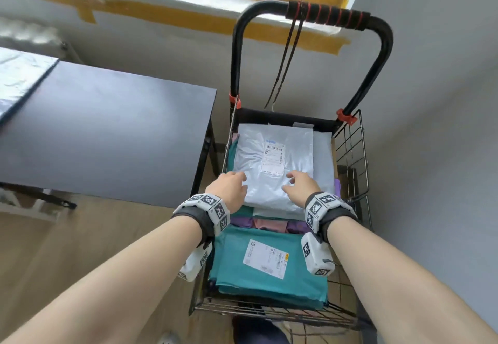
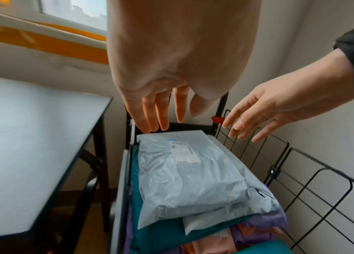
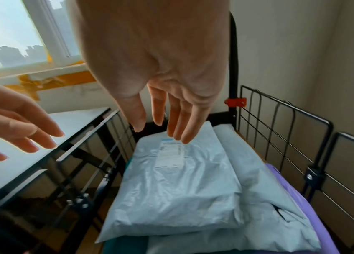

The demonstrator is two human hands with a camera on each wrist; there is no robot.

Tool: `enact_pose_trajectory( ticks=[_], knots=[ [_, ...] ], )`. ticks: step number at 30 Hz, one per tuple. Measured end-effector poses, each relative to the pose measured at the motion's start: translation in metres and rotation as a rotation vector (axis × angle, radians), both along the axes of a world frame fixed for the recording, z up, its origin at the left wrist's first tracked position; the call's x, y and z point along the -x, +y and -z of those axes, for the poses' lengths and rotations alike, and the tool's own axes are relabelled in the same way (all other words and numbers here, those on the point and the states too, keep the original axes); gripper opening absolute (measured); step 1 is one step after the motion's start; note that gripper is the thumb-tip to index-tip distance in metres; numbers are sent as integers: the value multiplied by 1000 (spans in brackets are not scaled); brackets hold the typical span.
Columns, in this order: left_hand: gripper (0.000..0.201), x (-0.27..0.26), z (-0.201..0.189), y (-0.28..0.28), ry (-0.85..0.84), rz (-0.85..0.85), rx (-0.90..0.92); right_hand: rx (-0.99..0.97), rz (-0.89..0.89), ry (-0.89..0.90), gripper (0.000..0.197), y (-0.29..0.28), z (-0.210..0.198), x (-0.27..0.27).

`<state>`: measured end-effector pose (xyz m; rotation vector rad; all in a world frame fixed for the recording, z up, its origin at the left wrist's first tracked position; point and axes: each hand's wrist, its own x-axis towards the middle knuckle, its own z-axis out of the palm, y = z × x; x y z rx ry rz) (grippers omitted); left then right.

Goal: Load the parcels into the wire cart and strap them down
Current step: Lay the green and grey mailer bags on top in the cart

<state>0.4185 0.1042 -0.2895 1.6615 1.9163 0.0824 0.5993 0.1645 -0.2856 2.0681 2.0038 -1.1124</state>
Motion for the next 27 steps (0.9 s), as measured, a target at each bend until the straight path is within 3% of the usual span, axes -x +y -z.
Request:
enact_pose_trajectory(
  ticks=[7,16,22,27],
  knots=[
    [30,116,-64,-86,88,-39,-79,-131,-239,-25,42,-83,-62,115],
    [31,299,-144,-180,196,-256,-106,-256,-584,-34,39,-146,-116,320],
    [34,402,-158,-219,267,-415,-116,-292,-725,12,39,-160,-128,442],
    [34,478,-149,-219,298,-421,-88,-289,-786,1,40,-148,-118,526]
  ],
)
